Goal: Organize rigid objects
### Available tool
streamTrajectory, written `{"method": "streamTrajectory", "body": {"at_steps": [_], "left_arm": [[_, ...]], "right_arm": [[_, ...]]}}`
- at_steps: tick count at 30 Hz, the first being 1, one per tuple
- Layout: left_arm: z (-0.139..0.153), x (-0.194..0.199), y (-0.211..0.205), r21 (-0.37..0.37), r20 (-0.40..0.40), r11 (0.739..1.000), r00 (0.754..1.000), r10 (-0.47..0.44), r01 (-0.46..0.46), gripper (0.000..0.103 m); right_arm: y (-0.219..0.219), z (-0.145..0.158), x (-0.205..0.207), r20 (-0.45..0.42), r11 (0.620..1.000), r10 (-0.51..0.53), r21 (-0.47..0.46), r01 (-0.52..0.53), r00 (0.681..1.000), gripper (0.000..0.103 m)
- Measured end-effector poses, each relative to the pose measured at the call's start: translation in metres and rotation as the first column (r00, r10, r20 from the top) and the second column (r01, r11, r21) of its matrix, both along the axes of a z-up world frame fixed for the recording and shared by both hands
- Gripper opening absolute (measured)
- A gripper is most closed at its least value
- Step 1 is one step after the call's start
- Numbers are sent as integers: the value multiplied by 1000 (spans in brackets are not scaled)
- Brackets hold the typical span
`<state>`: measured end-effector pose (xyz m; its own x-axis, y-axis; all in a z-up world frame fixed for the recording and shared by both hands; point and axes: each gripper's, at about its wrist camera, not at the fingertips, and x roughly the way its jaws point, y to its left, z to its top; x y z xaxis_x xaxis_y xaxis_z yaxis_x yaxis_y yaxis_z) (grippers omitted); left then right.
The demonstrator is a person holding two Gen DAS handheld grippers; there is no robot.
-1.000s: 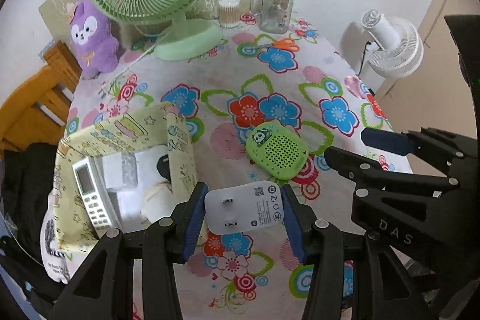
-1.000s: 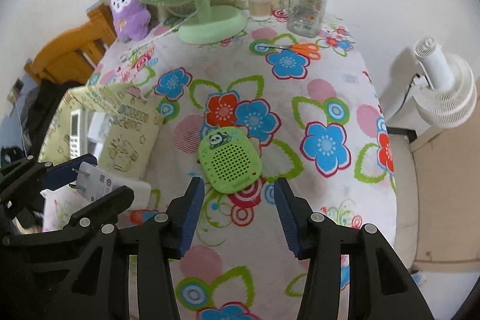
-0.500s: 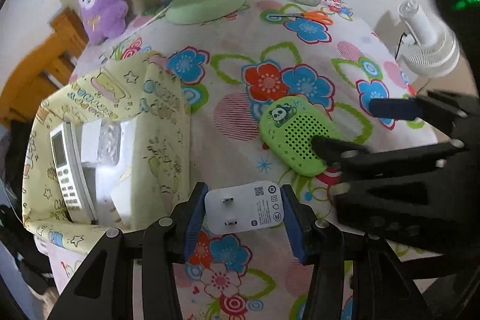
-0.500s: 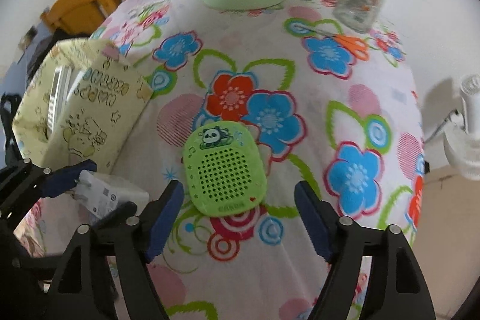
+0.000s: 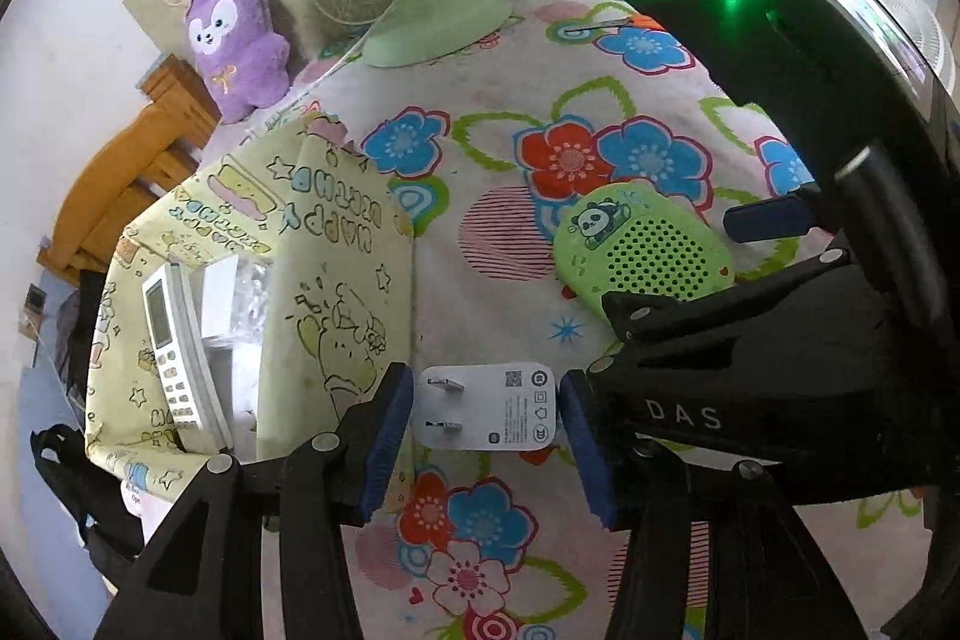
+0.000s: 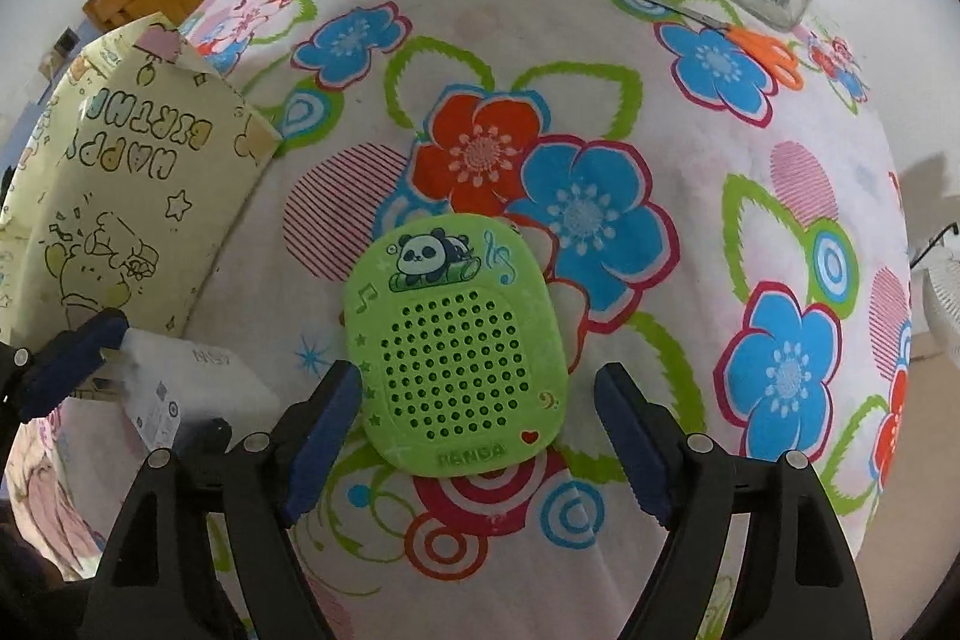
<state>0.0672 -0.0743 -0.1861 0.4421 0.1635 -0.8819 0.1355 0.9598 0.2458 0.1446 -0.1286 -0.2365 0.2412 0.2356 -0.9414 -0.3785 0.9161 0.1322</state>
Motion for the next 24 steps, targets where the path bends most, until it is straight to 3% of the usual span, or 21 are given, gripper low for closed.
{"method": "streamTrajectory", "body": {"at_steps": [6, 10, 11, 12, 13, 14, 24], "left_arm": [[-3, -3, 1, 30, -5, 999, 1000, 28, -28, 58], [-13, -13, -5, 111, -5, 993, 999, 43, -42, 67], [-14, -13, -6, 123, 0, 992, 999, 32, -31, 71], [-14, -13, -7, 100, 0, 995, 1000, 15, -15, 78], [-13, -14, -9, 53, -12, 999, 1000, -4, 5, 90], [-13, -14, -10, 30, -20, 999, 1000, -9, 10, 94], [-13, -12, -12, 43, 70, 999, 997, -30, 27, 93]], "right_arm": [[5, -2, -1, 9, 999, 38, -14, -38, 999, 84], [17, -4, -9, 63, 991, 102, -97, -96, 993, 85], [16, -4, -8, 58, 992, 91, -92, -85, 994, 82], [13, -4, -7, 46, 996, 63, -72, -60, 997, 77], [12, -3, -8, 57, 996, 52, -81, -47, 997, 77], [12, -3, -8, 60, 996, 50, -82, -45, 997, 76], [-13, 5, -23, 56, 998, -9, -68, 13, 998, 77]]}}
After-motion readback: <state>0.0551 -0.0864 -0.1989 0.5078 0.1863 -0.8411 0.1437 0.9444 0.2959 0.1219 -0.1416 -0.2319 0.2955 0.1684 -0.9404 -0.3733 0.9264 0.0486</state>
